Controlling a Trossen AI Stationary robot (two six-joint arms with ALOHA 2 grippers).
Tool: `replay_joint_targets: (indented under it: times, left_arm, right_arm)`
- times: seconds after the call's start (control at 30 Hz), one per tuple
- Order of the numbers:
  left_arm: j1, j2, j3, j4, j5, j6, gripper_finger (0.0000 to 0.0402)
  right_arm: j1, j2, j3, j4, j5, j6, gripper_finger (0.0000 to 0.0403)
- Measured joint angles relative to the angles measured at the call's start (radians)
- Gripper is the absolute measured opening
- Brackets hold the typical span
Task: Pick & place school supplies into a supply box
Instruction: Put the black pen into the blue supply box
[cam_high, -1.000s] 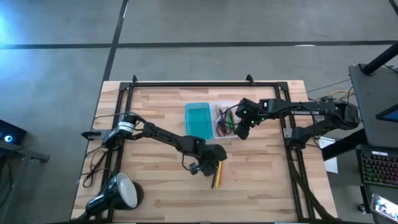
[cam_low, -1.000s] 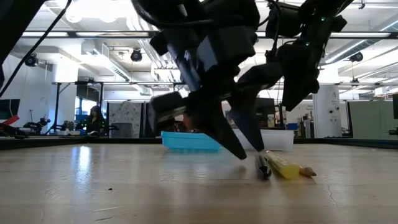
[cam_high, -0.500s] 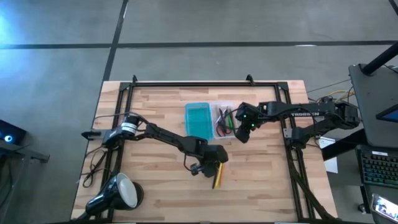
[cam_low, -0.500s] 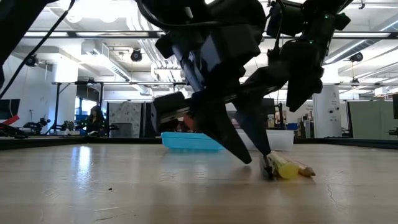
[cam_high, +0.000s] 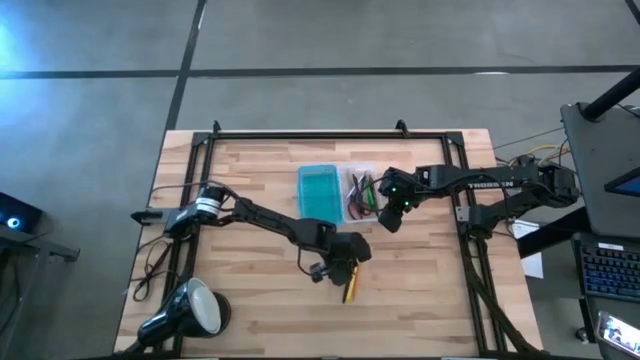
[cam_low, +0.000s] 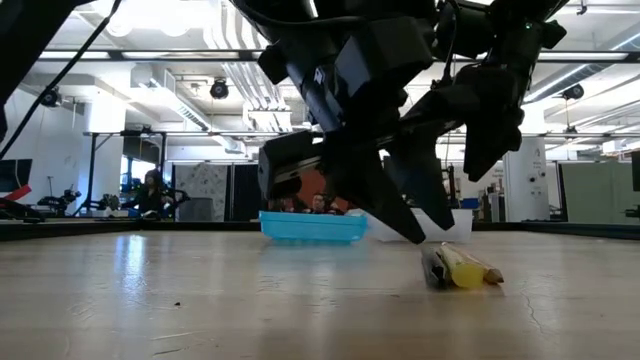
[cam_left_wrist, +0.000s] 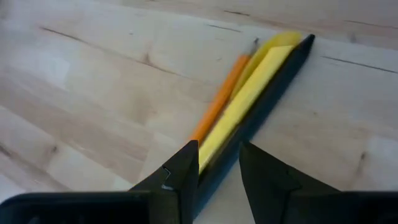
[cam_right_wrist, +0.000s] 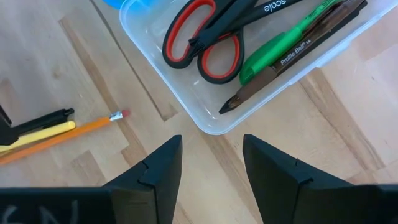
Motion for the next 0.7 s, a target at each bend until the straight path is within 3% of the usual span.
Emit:
replay_joint_targets:
  times: [0.4, 0.7]
  left_arm:
    - [0.0, 0.043, 0.002, 0.001, 0.044, -0.033, 0.01]
    - [0.004, 0.027, 0.015, -0.172, 0.017, -0.139, 0.0098]
  right_arm:
    - [0.0, 0.0, -0.01, -0.001, 0.0, 0.011, 0.0159]
    - [0.0, 0.0, -0.014, 0.004, 0.001, 0.01, 0.0155]
